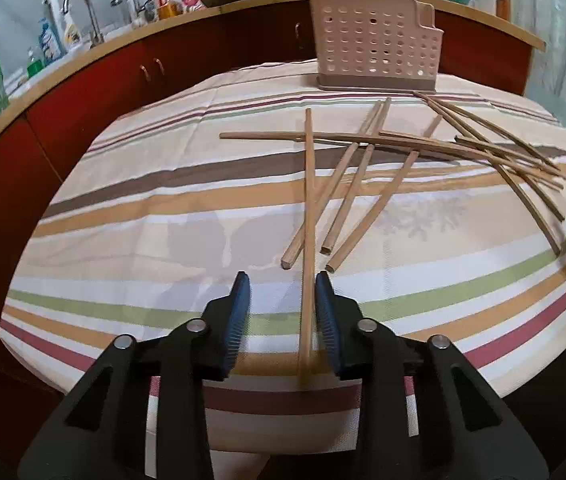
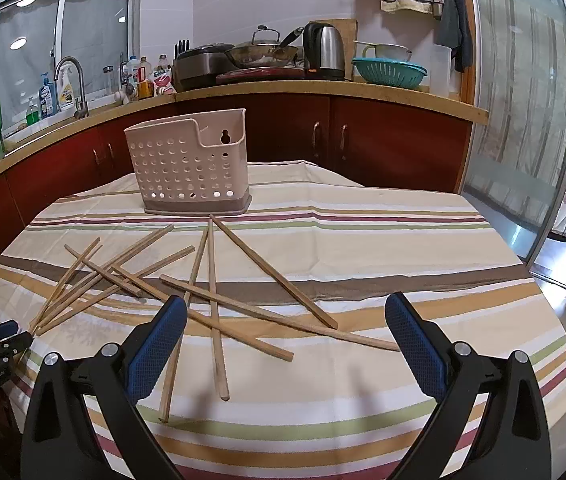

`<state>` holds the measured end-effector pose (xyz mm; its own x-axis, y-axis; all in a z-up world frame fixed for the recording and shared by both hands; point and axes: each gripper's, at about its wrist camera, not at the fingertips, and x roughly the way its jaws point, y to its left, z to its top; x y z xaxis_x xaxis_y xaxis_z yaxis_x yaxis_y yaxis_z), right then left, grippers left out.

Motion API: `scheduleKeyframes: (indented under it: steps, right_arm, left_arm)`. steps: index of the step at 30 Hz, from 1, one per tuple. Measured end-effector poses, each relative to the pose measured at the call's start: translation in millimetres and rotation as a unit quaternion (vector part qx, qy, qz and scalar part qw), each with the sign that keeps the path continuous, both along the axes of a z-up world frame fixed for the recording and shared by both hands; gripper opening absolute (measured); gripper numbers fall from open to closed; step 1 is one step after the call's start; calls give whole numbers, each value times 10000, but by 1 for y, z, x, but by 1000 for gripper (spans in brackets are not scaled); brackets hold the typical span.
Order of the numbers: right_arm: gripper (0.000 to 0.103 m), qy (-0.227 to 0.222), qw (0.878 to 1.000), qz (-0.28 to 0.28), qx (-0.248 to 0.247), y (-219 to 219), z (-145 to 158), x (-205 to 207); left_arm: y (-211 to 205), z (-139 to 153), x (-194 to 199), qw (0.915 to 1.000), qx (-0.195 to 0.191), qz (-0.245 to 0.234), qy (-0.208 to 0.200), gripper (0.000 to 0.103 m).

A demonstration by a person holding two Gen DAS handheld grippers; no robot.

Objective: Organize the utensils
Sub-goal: 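Close the left tool on one wooden chopstick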

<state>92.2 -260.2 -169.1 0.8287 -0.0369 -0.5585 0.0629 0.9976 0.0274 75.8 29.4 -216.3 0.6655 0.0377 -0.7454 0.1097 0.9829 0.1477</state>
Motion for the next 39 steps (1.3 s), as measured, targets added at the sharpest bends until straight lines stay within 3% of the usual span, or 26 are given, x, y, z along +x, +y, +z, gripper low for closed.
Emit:
scheduleKeyframes:
  steps: [10, 11, 13, 15, 33, 34, 35, 39]
  right_arm:
    - [97, 85, 9999, 116, -33, 6, -8, 0]
    - [97, 94, 9999, 133, -29, 7, -9, 0]
    - [97, 135, 9998, 171, -30, 7, -13, 1]
    - [96, 198, 9996, 220, -4, 7, -18, 4]
    - [93, 893, 9931, 762, -37, 6, -53, 47]
    - [88, 956, 9923, 786, -39, 7, -55, 49]
    - [74, 1043, 9912, 815, -34, 7, -57, 51]
    - [57, 1213, 9877, 970, 164, 6, -60, 49]
  left_arm:
    - [-2, 0, 1, 10000, 20, -17, -53, 26]
    - [-2, -1, 1, 10000, 7, -37, -61, 24]
    - [-1, -1, 1, 9997, -164, -160, -54, 10]
    - [-4, -2, 1, 9997, -99, -205, -79, 7]
    - [5, 1, 8, 9995, -158, -173, -212, 6]
    - [5, 2, 9, 9995, -154, -168, -216, 6]
    - [6, 2, 10, 9995, -159, -161, -215, 6]
    - [7, 2, 11, 9995, -178, -139, -217, 6]
